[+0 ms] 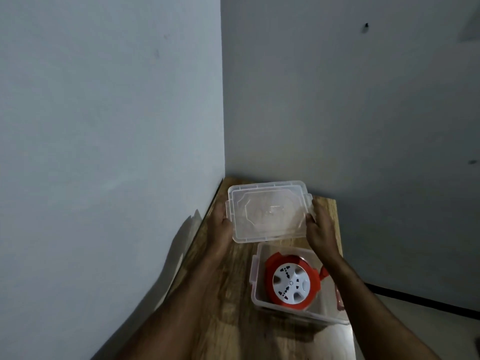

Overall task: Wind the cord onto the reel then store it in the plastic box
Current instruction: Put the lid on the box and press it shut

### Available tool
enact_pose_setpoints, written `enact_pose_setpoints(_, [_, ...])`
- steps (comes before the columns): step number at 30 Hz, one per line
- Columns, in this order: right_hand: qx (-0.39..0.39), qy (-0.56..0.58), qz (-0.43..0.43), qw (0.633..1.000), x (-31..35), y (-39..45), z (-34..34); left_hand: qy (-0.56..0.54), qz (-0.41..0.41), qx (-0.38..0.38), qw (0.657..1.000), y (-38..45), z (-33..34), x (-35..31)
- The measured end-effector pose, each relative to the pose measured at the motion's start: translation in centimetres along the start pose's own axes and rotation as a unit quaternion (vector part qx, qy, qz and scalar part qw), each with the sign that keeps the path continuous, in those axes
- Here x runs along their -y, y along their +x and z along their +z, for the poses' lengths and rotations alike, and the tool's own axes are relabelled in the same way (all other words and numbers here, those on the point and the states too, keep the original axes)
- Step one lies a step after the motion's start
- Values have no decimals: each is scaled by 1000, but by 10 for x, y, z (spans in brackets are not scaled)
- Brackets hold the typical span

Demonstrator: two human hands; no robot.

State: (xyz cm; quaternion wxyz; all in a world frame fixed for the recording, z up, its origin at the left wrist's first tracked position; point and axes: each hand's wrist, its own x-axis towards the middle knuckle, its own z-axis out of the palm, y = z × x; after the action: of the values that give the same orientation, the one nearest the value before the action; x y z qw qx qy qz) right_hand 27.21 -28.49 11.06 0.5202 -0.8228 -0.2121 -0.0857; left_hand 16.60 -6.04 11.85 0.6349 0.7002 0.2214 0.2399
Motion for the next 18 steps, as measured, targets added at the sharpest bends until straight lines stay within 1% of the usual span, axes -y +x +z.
enact_pose_setpoints(3, [-5, 10, 0, 1000, -7, -16, -19, 51, 15, 7, 999, -9, -10, 3])
enact_pose_setpoints(6, [0, -2, 7, 1000, -15, -31, -37, 22, 18, 30, 999, -21, -18, 3])
enact_pose_setpoints(12, [-28, -97, -126, 987, -26, -59, -71, 70, 73, 45, 994, -30, -21, 4])
enact_pose_setpoints(16, [-68, -116, -147, 980, -29, -70, -85, 76, 97, 60, 991, -39, -18, 0])
enact_pose_setpoints(18, [-82, -116, -154, 978, -26, -73, -92, 72, 94, 61, 991, -41, -15, 0])
